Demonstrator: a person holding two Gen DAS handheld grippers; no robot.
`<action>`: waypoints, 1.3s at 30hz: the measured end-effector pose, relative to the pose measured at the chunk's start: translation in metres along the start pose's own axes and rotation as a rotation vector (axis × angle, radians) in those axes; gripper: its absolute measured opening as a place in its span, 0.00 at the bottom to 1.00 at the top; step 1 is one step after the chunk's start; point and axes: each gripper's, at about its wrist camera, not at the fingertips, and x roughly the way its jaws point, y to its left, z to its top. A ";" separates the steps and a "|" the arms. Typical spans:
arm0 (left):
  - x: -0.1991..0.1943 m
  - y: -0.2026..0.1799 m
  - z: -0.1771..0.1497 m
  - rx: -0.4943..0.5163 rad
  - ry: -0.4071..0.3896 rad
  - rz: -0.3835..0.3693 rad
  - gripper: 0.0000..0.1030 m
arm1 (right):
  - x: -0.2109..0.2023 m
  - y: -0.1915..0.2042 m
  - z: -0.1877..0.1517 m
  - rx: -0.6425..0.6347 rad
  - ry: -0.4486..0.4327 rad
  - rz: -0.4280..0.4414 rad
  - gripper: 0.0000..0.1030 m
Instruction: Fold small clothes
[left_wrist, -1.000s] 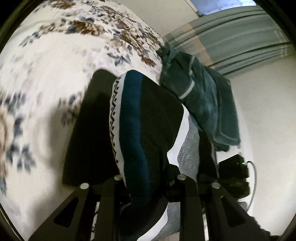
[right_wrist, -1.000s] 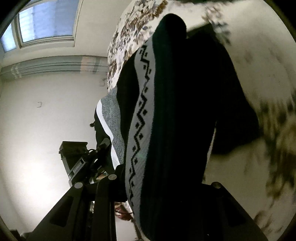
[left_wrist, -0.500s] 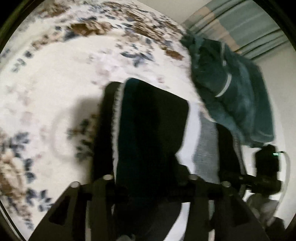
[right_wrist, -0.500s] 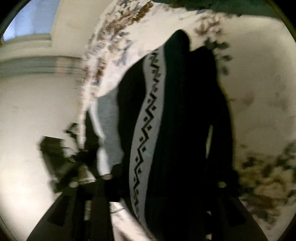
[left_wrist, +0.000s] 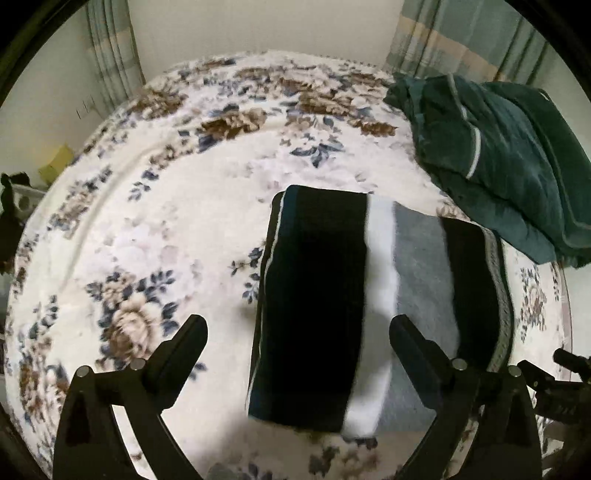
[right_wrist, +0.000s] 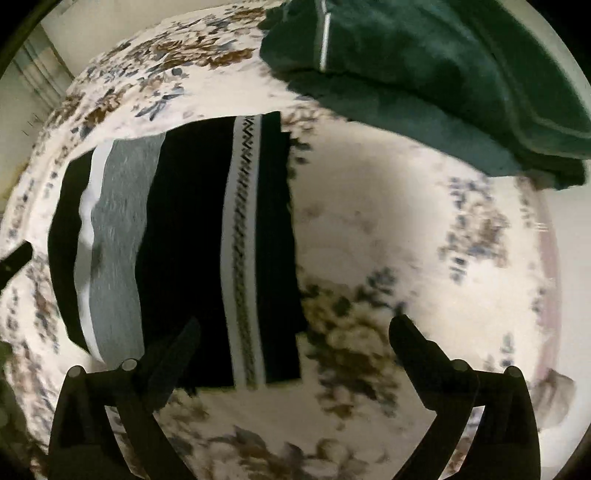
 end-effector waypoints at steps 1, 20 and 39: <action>-0.008 -0.004 -0.003 0.011 -0.010 0.014 0.99 | -0.012 -0.003 -0.007 0.002 -0.021 -0.023 1.00; -0.272 -0.033 -0.079 0.057 -0.207 0.071 0.99 | -0.327 -0.038 -0.143 0.038 -0.365 -0.063 1.00; -0.468 -0.036 -0.154 0.046 -0.388 0.055 0.99 | -0.559 -0.059 -0.295 0.029 -0.618 -0.005 1.00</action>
